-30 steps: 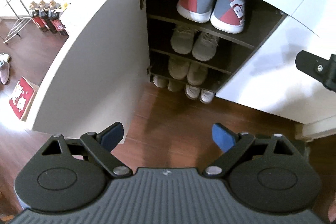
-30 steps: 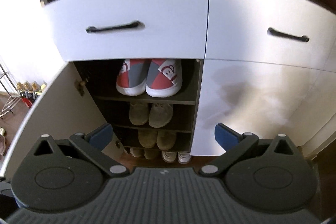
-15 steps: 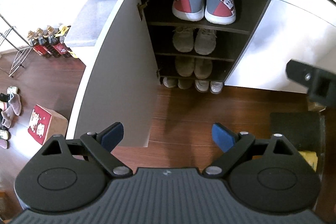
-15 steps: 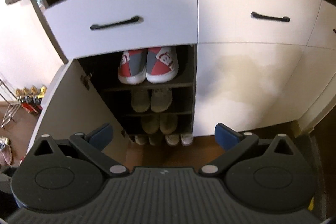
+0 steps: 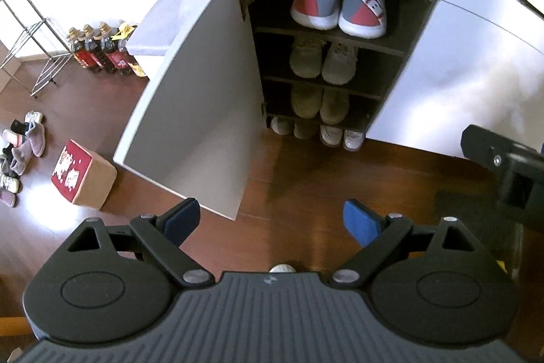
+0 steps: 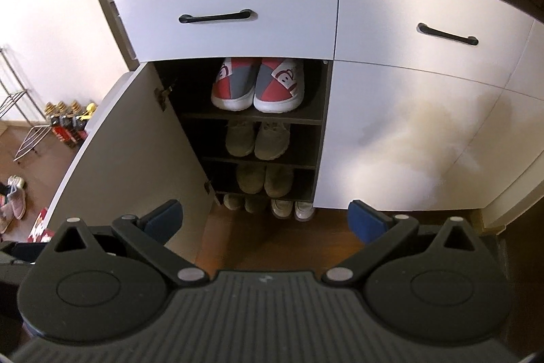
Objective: Organize scattered shoes
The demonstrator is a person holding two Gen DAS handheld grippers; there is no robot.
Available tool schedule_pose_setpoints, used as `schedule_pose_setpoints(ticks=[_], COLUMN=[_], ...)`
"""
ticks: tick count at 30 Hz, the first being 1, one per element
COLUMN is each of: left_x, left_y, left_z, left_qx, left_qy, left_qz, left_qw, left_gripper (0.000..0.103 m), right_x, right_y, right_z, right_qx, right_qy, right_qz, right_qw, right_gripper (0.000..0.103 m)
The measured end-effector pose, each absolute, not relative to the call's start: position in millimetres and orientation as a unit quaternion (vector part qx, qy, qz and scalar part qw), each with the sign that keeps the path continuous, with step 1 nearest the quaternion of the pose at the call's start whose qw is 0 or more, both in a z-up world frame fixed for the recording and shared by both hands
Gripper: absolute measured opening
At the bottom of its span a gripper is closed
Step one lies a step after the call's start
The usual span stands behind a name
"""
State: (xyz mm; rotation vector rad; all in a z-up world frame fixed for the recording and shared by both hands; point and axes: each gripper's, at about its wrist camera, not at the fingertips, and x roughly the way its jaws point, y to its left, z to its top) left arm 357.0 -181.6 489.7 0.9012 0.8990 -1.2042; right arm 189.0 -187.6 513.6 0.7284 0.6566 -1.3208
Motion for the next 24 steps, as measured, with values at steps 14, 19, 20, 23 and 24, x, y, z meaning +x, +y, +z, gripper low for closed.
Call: schedule_pose_setpoints(ticks=[14, 19, 20, 23, 24], left_x=[295, 290, 290, 291, 291], left_y=[-126, -109, -107, -101, -99], left_z=[496, 497, 497, 499, 500], left_qx=[0.415, 0.419, 0.419, 0.419, 0.420], left_qy=[0.380, 0.379, 0.381, 0.383, 0.382], left_qz=[-0.533, -0.526, -0.524, -0.521, -0.521], left_qw=[0.633, 0.635, 0.636, 0.638, 0.638], left_gripper=[0.094, 0.094, 0.094, 0.094, 0.094], right_x=[122, 118, 118, 121, 122], right_y=[-129, -116, -115, -110, -109], right_z=[520, 523, 524, 527, 528], right_qx=[0.334, 0.330, 0.329, 0.320, 0.317], right_qy=[0.292, 0.291, 0.290, 0.291, 0.292], right_qz=[-0.592, -0.590, -0.589, -0.584, -0.584], right_qw=[0.672, 0.677, 0.679, 0.686, 0.688], right_gripper=[0.102, 0.102, 0.102, 0.102, 0.102])
